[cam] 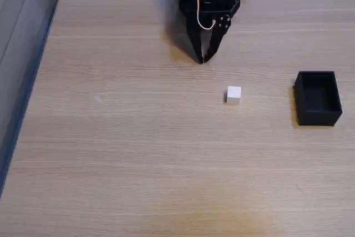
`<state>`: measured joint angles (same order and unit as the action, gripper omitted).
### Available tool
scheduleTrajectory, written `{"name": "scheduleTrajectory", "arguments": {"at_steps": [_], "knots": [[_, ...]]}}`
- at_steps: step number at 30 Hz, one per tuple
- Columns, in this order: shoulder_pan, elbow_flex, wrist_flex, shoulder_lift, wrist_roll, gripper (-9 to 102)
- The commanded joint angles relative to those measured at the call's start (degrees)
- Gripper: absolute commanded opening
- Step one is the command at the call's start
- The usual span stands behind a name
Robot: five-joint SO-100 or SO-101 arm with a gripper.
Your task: Pick a white block and place it in the black box.
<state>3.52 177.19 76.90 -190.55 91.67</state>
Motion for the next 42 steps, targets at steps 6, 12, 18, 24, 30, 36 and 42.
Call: {"name": "scheduleTrajectory", "arguments": {"at_steps": [6,12,18,24,30,36,42], "knots": [[0.18,0.88,0.35,-0.35,0.44,0],[0.53,0.62,0.35,-0.35,1.49,1],[-0.7,-3.87,-0.35,3.34,0.7,8],[-5.19,-12.13,-2.37,16.88,-3.34,19],[-8.96,-19.69,-7.12,29.27,-6.94,25],[-10.81,-23.91,-12.74,37.44,-7.82,27],[-11.69,-26.81,-17.23,44.3,-7.73,27]]}}
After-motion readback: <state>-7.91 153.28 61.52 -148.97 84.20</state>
